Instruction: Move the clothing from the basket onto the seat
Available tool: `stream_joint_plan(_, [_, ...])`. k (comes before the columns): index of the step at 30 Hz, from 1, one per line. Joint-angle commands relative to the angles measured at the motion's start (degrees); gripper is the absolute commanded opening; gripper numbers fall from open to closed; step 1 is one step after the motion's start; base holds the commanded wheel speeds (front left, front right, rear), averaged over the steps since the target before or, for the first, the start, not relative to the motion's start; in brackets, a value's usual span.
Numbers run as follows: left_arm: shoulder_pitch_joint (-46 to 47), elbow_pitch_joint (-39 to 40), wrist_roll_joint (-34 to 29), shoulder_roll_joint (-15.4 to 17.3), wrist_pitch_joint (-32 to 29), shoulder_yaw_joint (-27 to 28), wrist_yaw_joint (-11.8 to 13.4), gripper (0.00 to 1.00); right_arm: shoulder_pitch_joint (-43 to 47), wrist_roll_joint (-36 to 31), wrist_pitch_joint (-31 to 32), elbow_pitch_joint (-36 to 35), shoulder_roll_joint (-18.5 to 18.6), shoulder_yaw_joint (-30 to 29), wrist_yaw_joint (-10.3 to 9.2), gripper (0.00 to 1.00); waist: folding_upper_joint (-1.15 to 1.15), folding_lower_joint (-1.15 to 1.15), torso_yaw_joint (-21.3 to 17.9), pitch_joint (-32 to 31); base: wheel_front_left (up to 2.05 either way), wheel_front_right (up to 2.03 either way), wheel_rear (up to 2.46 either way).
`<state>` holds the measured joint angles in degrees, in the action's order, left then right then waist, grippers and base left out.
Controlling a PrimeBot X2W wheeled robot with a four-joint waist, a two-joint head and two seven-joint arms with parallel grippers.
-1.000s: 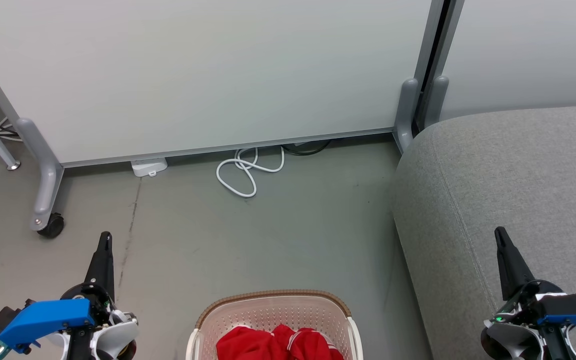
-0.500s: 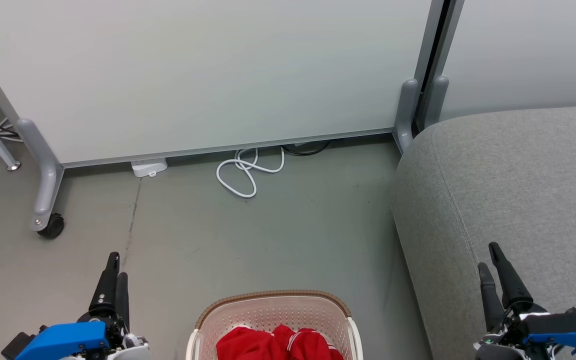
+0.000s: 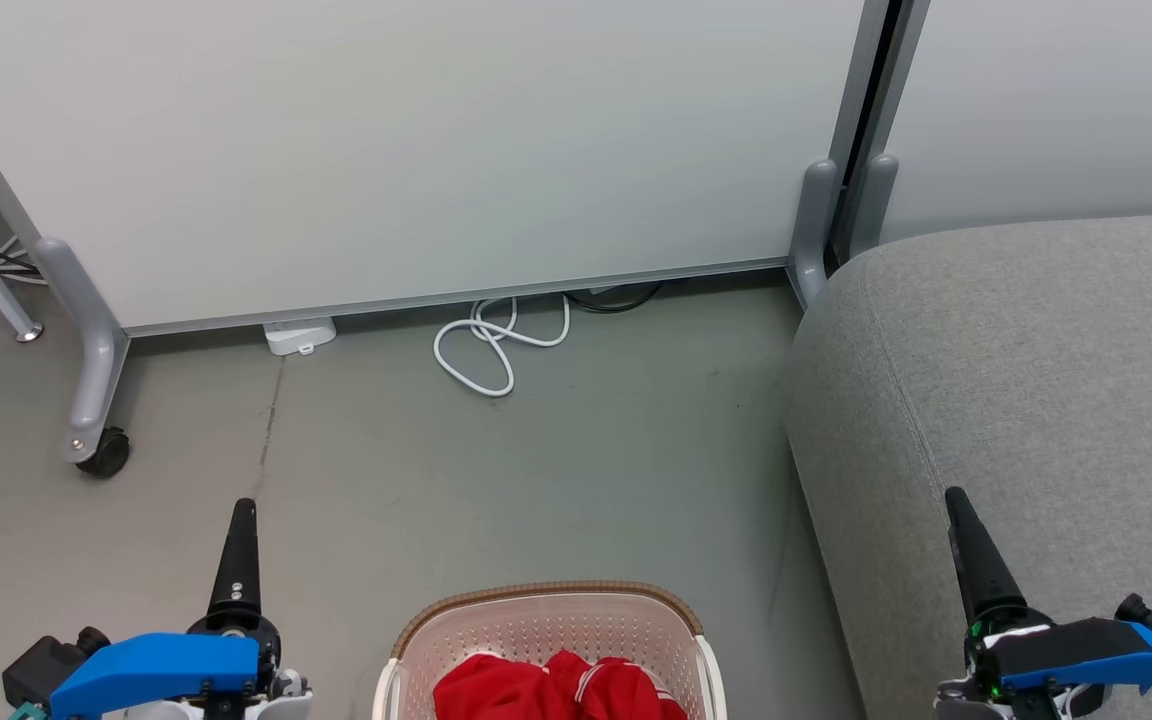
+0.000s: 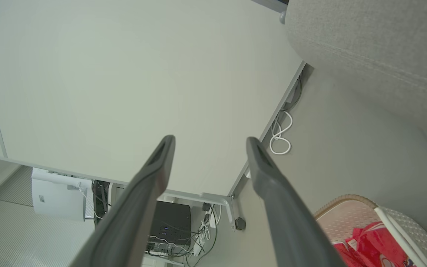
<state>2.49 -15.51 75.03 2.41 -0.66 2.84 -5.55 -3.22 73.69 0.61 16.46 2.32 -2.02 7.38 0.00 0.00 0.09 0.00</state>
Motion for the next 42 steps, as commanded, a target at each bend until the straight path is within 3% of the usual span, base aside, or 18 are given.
stream_joint_plan(1, [0.73,1.17,-1.83,0.52,0.51,-0.29,0.18,1.0,-1.09,-1.83,-0.44,-0.8,0.27,0.3,0.05,1.0,0.0,0.0,0.02,0.01,0.0,0.0,0.0])
stream_joint_plan(19, [0.21,1.64,-24.53,1.9,4.41,-4.67,1.94,1.0,-0.65,-20.69,-4.33,-1.9,0.39,2.12,0.07,1.0,0.0,0.0,0.22,-0.1,0.0,0.0,0.0])
stream_joint_plan(42, [-0.43,1.09,-41.47,2.68,8.5,-7.86,2.96,1.0,0.13,-36.89,-6.9,-1.51,0.52,3.27,0.1,1.0,0.0,0.0,0.34,-0.19,0.0,0.0,0.0])
